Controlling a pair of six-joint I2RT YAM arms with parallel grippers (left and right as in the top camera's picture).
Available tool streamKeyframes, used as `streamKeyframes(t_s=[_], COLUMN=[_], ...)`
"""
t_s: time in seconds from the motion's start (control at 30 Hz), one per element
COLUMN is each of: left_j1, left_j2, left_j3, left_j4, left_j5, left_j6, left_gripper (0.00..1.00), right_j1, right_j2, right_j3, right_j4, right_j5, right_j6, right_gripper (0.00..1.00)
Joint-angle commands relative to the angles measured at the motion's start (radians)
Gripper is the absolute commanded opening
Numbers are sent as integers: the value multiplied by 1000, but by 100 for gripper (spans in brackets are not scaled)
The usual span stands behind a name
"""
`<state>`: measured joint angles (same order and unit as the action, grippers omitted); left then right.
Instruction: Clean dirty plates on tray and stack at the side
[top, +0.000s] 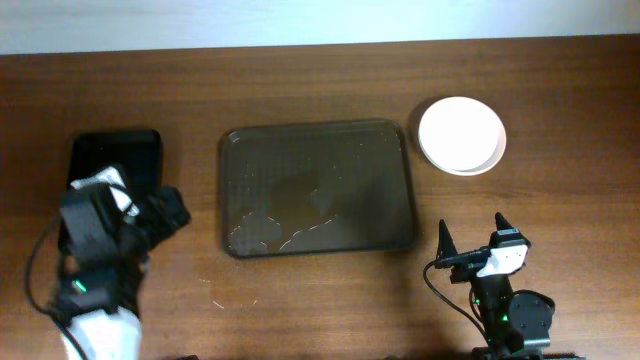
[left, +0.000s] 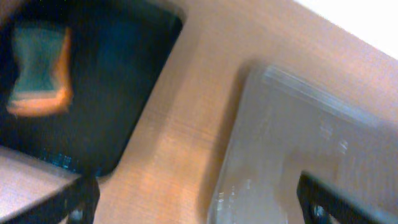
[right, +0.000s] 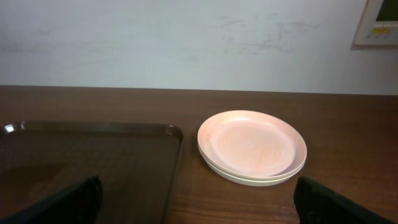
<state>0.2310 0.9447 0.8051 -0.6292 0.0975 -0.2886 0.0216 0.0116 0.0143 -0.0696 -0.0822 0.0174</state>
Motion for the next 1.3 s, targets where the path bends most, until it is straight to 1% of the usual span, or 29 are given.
streamKeyframes(t_s=[0.0, 0.07, 0.1, 0.27, 0.33, 0.43, 0.47, 0.53, 0.63, 0.7, 0.73, 0.9, 1.27], left_j1=[-53, -55, -55, -76, -100, -134, -138, -140, -155, -159, -163, -174, -174], left_j2=[-217, -324, -368, -556, -612, -665, -685, -760, -842, -889, -941, -940, -939], left_j3=[-294, -442, -499, -724, -791, -796, -796, -796, -796, -796, -796, -796, -796], left_j4=[299, 488, 552, 739, 787, 726, 679, 546, 545, 545, 546, 544, 545], left_j5=[55, 83, 83, 97, 60, -28, -68, -93, -98, -98, -102, -106, -105], left_j6=[36, 35, 35, 36, 36, 37, 36, 36, 75, 75, 84, 349, 358], left_gripper=[100, 99, 100, 99, 100, 100, 99, 100, 100, 100, 100, 100, 100], right_j1=[7, 7, 7, 7, 7, 7, 7, 7, 7, 7, 7, 7, 7], right_j2=[-8, -8, -8, -8, -8, -8, -8, -8, -8, -8, -8, -8, -8], right_j3=[-9, -9, -9, -9, -9, -9, -9, -9, -9, -9, -9, -9, -9], right_j4=[-2, -2, -2, -2, -2, -2, -2, -2, -2, -2, -2, -2, -2], right_j5=[8, 8, 8, 8, 8, 8, 8, 8, 8, 8, 8, 8, 8], right_j6=[-6, -6, -6, -6, -6, -6, -6, -6, -6, -6, -6, -6, -6], right_gripper=[98, 98, 99, 98, 98, 98, 98, 98, 98, 98, 98, 98, 98])
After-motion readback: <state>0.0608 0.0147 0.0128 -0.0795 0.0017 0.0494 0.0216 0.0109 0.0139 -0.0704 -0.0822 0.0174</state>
